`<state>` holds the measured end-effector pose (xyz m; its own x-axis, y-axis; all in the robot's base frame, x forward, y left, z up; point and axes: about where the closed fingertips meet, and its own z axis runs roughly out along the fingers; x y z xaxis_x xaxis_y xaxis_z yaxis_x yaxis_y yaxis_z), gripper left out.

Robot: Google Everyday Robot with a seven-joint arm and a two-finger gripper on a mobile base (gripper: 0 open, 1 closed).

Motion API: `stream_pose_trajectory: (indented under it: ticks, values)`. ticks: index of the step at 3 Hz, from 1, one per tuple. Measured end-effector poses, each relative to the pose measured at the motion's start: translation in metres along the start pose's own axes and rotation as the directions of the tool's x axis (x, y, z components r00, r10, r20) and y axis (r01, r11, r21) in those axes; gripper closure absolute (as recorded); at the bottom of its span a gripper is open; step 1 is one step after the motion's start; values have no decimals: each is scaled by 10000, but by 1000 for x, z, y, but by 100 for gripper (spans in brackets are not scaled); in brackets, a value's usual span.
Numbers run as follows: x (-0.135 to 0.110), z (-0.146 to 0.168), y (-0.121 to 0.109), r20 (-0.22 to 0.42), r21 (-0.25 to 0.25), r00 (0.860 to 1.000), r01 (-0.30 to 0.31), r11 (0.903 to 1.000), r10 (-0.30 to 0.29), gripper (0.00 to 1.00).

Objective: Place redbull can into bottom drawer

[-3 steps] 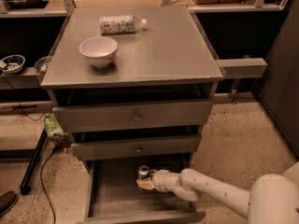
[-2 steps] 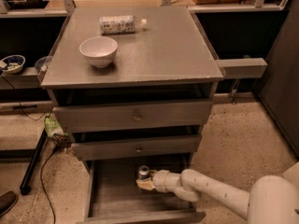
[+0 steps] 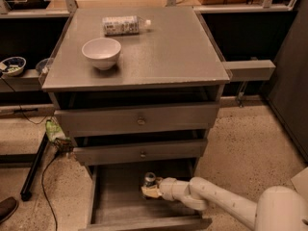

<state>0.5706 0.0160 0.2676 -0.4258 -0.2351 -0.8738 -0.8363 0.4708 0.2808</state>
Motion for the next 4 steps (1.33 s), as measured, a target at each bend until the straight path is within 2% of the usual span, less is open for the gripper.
stream_pose_trajectory:
  ticks: [1,2,3,4]
  values:
    - [6,3,3,-380,539,9984,443,9976,-423,100]
    - [18,8,4,-780,1079,9946,763,9912,-681,100]
    - [22,10,5,-798,1038,9951,671,9923,-589,100]
    - [44,22,9,-917,836,9957,194,9963,-117,100]
